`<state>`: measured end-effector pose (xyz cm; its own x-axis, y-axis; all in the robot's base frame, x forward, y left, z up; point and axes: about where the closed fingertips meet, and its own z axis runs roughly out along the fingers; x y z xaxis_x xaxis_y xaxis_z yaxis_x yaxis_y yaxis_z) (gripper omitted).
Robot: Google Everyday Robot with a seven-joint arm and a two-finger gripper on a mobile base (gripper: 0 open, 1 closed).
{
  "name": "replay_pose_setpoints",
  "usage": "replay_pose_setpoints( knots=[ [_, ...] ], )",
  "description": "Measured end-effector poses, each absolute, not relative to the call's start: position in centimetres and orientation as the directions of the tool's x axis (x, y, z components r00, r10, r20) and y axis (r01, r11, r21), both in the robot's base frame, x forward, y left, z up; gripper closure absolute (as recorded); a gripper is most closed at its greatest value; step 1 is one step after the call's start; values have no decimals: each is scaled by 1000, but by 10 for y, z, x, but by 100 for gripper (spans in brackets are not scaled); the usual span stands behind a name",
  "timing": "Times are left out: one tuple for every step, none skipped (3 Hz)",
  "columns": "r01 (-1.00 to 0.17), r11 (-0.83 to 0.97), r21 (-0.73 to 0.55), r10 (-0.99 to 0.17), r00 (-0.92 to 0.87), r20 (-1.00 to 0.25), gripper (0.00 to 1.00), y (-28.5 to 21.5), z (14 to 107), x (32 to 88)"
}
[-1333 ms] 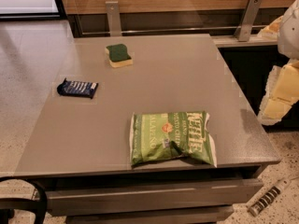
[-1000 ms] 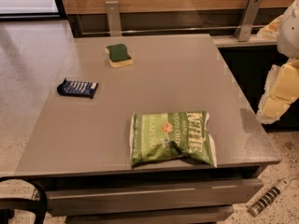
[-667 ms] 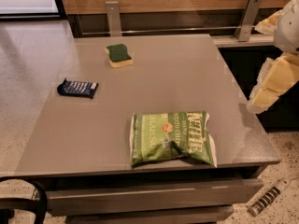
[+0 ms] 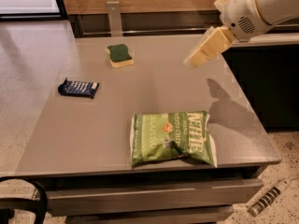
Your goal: Pick sponge
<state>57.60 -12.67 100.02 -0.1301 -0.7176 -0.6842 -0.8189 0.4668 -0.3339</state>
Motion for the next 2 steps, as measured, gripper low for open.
replay_pose_setpoints(
  knots=[
    [-809, 499, -310, -604, -69, -794, 0, -86, 1001, 614],
    [-800, 513, -310, -572, -50, -818, 0, -76, 1004, 624]
  ],
)
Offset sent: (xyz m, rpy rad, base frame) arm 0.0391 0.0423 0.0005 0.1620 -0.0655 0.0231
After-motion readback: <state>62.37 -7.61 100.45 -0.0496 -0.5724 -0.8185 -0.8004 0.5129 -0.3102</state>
